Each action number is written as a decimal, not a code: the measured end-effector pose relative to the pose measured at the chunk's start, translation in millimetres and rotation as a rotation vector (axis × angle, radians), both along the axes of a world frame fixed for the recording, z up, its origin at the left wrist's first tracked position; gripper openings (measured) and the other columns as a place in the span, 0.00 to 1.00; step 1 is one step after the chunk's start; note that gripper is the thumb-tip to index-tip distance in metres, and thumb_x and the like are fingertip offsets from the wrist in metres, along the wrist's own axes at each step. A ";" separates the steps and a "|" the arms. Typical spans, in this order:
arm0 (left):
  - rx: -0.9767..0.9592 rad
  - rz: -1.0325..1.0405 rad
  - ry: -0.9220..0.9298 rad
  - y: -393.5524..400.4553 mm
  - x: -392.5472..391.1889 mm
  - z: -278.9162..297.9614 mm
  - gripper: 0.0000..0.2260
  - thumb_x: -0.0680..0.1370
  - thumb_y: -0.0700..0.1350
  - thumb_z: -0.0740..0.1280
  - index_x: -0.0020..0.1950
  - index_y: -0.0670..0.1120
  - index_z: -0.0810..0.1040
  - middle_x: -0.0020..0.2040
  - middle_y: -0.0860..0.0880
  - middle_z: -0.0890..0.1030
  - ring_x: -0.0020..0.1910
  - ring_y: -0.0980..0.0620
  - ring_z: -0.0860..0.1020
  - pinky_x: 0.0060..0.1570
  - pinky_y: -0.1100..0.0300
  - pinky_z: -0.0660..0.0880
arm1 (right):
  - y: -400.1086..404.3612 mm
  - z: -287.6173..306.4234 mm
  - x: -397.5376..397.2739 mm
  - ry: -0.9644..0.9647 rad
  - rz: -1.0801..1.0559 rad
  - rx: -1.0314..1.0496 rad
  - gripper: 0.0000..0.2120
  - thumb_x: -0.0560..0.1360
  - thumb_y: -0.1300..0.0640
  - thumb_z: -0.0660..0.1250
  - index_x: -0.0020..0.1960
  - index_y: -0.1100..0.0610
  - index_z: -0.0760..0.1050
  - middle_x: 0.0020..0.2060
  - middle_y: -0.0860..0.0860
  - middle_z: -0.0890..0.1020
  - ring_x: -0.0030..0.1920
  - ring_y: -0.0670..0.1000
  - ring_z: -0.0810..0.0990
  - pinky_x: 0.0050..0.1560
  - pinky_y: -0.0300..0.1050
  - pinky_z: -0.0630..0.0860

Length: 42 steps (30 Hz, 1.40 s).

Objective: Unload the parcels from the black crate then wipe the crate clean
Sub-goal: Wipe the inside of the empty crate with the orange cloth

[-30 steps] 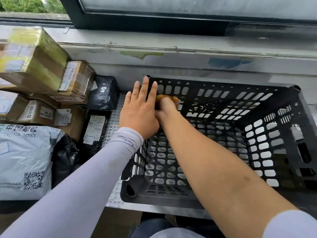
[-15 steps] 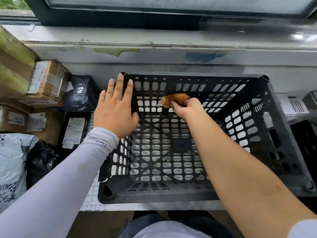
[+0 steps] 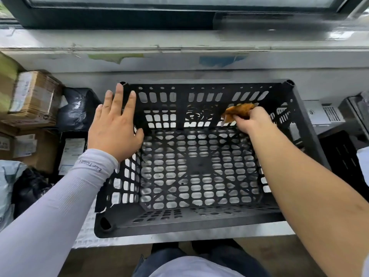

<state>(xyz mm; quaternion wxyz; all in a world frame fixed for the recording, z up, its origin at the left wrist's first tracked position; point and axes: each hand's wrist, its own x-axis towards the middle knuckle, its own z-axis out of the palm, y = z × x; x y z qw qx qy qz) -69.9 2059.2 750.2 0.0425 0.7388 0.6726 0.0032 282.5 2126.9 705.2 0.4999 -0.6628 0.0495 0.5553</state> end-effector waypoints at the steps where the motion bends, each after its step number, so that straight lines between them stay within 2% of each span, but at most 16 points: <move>1: -0.003 -0.006 -0.005 0.2 1.2 0.3 0.40 0.80 0.56 0.64 0.85 0.50 0.45 0.85 0.44 0.40 0.84 0.41 0.43 0.81 0.42 0.49 | 0.4 -2.7 -2.8 -0.043 0.040 -0.045 0.21 0.84 0.56 0.63 0.76 0.59 0.67 0.71 0.52 0.74 0.67 0.54 0.76 0.65 0.41 0.73; 3: -0.007 -0.011 -0.018 0.5 0.7 0.7 0.40 0.80 0.56 0.65 0.85 0.50 0.44 0.85 0.44 0.40 0.84 0.41 0.43 0.81 0.42 0.49 | 10.4 -15.0 -7.6 -0.071 0.019 -0.073 0.17 0.83 0.61 0.63 0.71 0.63 0.74 0.67 0.58 0.79 0.52 0.57 0.81 0.45 0.41 0.78; 4: -0.008 -0.012 -0.025 0.7 0.1 0.2 0.41 0.80 0.55 0.65 0.85 0.50 0.44 0.85 0.44 0.40 0.84 0.41 0.43 0.81 0.43 0.49 | 16.0 -21.1 -14.0 -0.076 -0.025 -0.115 0.16 0.84 0.61 0.61 0.70 0.60 0.75 0.64 0.58 0.81 0.49 0.57 0.82 0.41 0.45 0.77; 7: -0.007 -0.006 -0.060 0.8 -2.7 -2.2 0.40 0.80 0.54 0.65 0.85 0.50 0.44 0.85 0.45 0.40 0.84 0.41 0.43 0.81 0.43 0.49 | 15.8 -22.3 -57.0 -0.099 -0.087 -0.086 0.18 0.84 0.61 0.57 0.72 0.59 0.72 0.59 0.65 0.80 0.44 0.55 0.81 0.43 0.49 0.81; 11: -0.004 -0.006 -0.088 1.4 -3.8 -3.3 0.39 0.81 0.50 0.63 0.85 0.49 0.44 0.85 0.45 0.40 0.84 0.41 0.43 0.82 0.44 0.50 | 15.2 -31.0 -126.3 0.027 -0.035 -0.113 0.10 0.82 0.62 0.59 0.62 0.57 0.74 0.53 0.57 0.81 0.51 0.60 0.80 0.57 0.61 0.81; 14: -0.006 -0.017 -0.106 2.0 -4.3 -3.1 0.39 0.80 0.45 0.63 0.85 0.48 0.43 0.85 0.45 0.39 0.83 0.41 0.42 0.82 0.45 0.49 | 17.0 -37.9 -167.8 0.052 0.186 -0.184 0.10 0.81 0.67 0.58 0.58 0.63 0.76 0.49 0.61 0.82 0.51 0.63 0.81 0.56 0.54 0.82; 15: -0.006 -0.019 -0.113 2.3 -4.3 -3.0 0.39 0.80 0.44 0.63 0.85 0.48 0.43 0.85 0.45 0.38 0.83 0.40 0.42 0.82 0.45 0.48 | 17.2 -40.6 -180.6 0.072 0.270 -0.176 0.12 0.81 0.69 0.56 0.59 0.67 0.76 0.50 0.63 0.83 0.54 0.64 0.82 0.57 0.51 0.81; 16: -0.007 -0.019 -0.122 2.6 -4.5 -2.9 0.40 0.79 0.43 0.63 0.85 0.48 0.43 0.84 0.44 0.38 0.83 0.40 0.42 0.82 0.46 0.48 | 18.2 -46.4 -192.4 0.110 0.344 -0.132 0.16 0.80 0.71 0.55 0.65 0.71 0.74 0.59 0.66 0.81 0.62 0.65 0.80 0.63 0.52 0.78; 18: -0.009 -0.021 -0.130 2.6 -4.5 -3.2 0.40 0.79 0.43 0.64 0.85 0.47 0.43 0.84 0.44 0.38 0.83 0.40 0.41 0.82 0.45 0.48 | 17.7 -53.5 -217.9 0.153 0.450 -0.029 0.25 0.80 0.72 0.54 0.77 0.71 0.62 0.75 0.67 0.67 0.74 0.64 0.68 0.71 0.56 0.70; 23: -0.008 -0.022 -0.158 2.2 -5.2 -4.6 0.41 0.79 0.42 0.65 0.85 0.48 0.42 0.84 0.45 0.37 0.83 0.42 0.40 0.82 0.46 0.48 | 10.7 -50.7 -265.5 0.268 0.492 0.019 0.24 0.84 0.67 0.54 0.79 0.64 0.61 0.79 0.59 0.66 0.77 0.56 0.68 0.61 0.44 0.73; 28: -0.002 -0.024 -0.154 3.3 -4.0 -4.9 0.41 0.80 0.40 0.63 0.85 0.48 0.41 0.84 0.45 0.37 0.83 0.42 0.40 0.82 0.45 0.48 | 14.5 -61.0 -251.8 0.320 0.356 0.001 0.20 0.84 0.67 0.56 0.76 0.66 0.67 0.77 0.60 0.68 0.76 0.56 0.69 0.60 0.36 0.75; 31: -0.003 -0.016 -0.138 3.6 -4.0 -5.0 0.40 0.80 0.40 0.62 0.85 0.48 0.41 0.84 0.46 0.37 0.83 0.42 0.40 0.82 0.46 0.47 | 14.9 -59.8 -235.4 0.380 0.171 -0.060 0.09 0.83 0.64 0.62 0.59 0.63 0.79 0.60 0.55 0.83 0.63 0.55 0.79 0.64 0.42 0.76; 33: 0.002 -0.012 -0.132 3.3 -3.7 -5.0 0.39 0.80 0.40 0.61 0.85 0.48 0.41 0.84 0.46 0.37 0.83 0.42 0.40 0.82 0.46 0.48 | 12.2 -53.3 -222.0 0.336 0.126 -0.040 0.13 0.83 0.67 0.60 0.65 0.65 0.76 0.51 0.54 0.83 0.59 0.53 0.79 0.66 0.45 0.74; 36: 0.008 -0.013 -0.122 3.2 -3.3 -4.2 0.39 0.79 0.39 0.61 0.85 0.47 0.43 0.85 0.46 0.39 0.84 0.42 0.42 0.82 0.44 0.50 | 6.8 -44.9 -197.2 0.338 0.072 -0.052 0.19 0.84 0.68 0.55 0.75 0.66 0.67 0.70 0.61 0.74 0.74 0.61 0.70 0.75 0.54 0.68; 38: 0.001 -0.009 -0.112 3.3 -2.7 -3.7 0.38 0.79 0.41 0.61 0.85 0.47 0.44 0.85 0.45 0.40 0.84 0.41 0.43 0.81 0.43 0.51 | 3.7 -38.7 -177.7 0.291 0.078 -0.047 0.20 0.85 0.68 0.53 0.76 0.67 0.65 0.74 0.64 0.69 0.75 0.64 0.68 0.76 0.55 0.66; 42: 0.004 0.000 -0.084 4.3 -2.0 -4.6 0.37 0.80 0.44 0.61 0.85 0.46 0.46 0.85 0.46 0.42 0.84 0.41 0.45 0.81 0.42 0.52 | -5.9 -31.9 -130.8 0.228 0.021 -0.033 0.18 0.85 0.69 0.47 0.62 0.75 0.72 0.50 0.68 0.78 0.63 0.68 0.77 0.67 0.56 0.71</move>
